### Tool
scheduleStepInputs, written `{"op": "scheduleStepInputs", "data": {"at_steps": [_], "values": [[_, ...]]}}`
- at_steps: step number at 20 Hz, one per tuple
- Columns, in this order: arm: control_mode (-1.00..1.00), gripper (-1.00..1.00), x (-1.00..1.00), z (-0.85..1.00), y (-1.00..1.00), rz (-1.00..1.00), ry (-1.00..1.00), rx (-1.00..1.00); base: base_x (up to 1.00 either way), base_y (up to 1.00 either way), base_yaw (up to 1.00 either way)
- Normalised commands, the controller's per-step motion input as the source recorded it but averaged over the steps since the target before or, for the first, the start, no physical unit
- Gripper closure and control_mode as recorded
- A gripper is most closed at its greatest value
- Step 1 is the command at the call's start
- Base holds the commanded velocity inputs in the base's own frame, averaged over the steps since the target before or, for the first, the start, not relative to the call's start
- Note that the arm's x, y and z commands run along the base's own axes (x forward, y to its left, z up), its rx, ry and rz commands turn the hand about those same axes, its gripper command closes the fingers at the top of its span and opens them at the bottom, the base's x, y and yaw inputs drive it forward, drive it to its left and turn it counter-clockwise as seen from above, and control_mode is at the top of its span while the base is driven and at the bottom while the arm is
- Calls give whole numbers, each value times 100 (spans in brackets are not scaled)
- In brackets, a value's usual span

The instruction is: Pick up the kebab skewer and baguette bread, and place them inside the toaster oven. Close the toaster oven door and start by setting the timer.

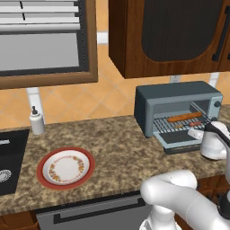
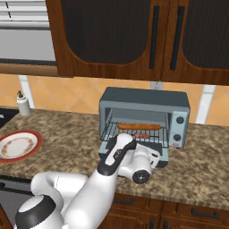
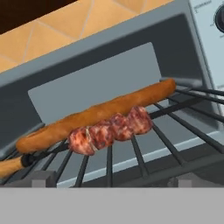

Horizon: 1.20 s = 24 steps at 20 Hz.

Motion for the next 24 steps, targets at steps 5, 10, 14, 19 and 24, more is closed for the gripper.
{"op": "scheduleStepInputs", "data": {"at_steps": [5, 10, 14, 19, 24], "values": [[-100, -100, -34, 2, -2, -4, 7, 1, 0, 0, 0], [-100, -100, -17, 1, -37, -3, -1, -5, 0, 0, 0], [-100, -100, -22, -18, -4, 8, -10, -36, 0, 0, 0], [-100, -100, -4, -6, 4, 1, -12, -28, 0, 0, 0], [-100, -100, 0, 21, 16, 0, -2, -3, 0, 0, 0]]}}
